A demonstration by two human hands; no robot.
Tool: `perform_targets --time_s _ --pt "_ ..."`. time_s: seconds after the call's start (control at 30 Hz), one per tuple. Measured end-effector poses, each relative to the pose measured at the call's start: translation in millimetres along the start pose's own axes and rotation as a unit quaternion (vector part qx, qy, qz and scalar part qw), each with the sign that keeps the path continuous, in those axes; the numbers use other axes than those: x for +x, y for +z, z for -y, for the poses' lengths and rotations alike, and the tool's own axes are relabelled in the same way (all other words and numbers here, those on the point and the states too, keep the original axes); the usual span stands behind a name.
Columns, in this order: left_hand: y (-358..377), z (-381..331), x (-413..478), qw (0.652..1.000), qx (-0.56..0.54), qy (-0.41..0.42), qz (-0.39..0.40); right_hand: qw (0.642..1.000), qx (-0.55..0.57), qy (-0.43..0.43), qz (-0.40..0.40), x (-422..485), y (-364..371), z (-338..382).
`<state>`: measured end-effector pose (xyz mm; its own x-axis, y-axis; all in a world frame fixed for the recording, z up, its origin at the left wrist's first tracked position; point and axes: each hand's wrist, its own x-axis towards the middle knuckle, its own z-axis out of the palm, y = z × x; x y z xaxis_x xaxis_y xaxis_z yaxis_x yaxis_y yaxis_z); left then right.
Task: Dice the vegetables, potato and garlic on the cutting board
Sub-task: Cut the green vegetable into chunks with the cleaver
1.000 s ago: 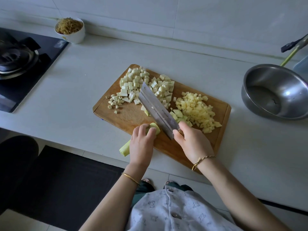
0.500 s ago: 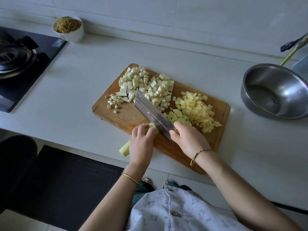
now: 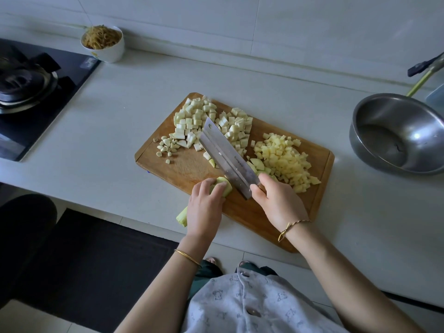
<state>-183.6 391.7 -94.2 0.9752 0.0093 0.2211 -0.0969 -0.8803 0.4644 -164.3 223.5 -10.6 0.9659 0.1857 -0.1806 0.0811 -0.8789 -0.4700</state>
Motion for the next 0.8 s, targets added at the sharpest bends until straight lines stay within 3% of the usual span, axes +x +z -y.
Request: perform_targets --time_s 0.43,0.8 --pt "-1.3 -1.9 0.1 1.000 -0.018 -0.003 -0.007 0.998 -0.046 -0.016 0.050 9.8 8.0 4.4" --pt "-0.2 1.5 0.0 0.999 -0.049 -0.010 -0.006 1.000 0.008 0.010 -0.008 5.4 3.1 -3.7"
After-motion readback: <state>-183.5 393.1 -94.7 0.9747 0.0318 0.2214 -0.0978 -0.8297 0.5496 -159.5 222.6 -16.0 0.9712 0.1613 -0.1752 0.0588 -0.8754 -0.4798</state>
